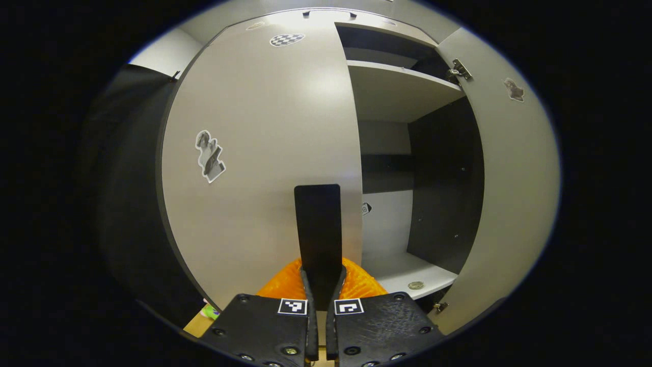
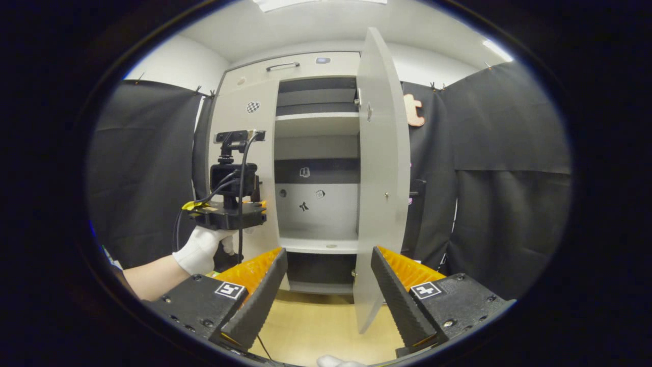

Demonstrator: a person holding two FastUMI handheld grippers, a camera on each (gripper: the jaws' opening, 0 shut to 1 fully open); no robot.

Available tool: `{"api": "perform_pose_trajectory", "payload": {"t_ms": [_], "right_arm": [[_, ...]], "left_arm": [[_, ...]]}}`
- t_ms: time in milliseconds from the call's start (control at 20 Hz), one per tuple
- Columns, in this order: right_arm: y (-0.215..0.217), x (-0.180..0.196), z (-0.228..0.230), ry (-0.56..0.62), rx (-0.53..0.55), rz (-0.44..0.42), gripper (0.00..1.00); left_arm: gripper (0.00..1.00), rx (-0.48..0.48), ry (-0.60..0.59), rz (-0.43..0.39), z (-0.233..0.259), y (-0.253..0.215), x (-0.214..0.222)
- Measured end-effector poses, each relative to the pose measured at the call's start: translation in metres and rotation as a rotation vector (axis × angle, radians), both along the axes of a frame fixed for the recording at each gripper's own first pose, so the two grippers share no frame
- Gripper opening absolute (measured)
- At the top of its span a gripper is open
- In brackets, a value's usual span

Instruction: Open the right door of the double-door shoe cabinet with the right hand, and open the left door with the left hand.

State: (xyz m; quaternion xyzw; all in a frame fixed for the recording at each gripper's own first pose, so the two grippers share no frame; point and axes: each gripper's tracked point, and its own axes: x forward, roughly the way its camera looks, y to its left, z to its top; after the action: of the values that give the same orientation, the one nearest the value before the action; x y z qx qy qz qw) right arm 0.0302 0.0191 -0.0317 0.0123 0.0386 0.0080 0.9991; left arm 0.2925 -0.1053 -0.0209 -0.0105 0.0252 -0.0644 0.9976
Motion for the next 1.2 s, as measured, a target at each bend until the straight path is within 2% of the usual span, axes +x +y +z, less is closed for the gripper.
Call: {"api": "perform_pose_trajectory", "payload": {"t_ms": [500, 750, 1200], "right_arm": [[0.016, -0.025, 0.000, -0.010, -0.003, 0.051, 1.00], [0.032, -0.033, -0.003, -0.006, 0.023, 0.096, 1.00], [0.055, -0.042, -0.009, 0.003, 0.023, 0.158, 1.00]], "left_arm": [[0.05, 0.002, -0.004, -0.046, -0.001, 0.015, -0.035], [0.05, -0.008, -0.003, -0.044, -0.006, 0.029, -0.051], [0.05, 0.036, -0.025, 0.004, -0.007, 0.064, -0.086]]}}
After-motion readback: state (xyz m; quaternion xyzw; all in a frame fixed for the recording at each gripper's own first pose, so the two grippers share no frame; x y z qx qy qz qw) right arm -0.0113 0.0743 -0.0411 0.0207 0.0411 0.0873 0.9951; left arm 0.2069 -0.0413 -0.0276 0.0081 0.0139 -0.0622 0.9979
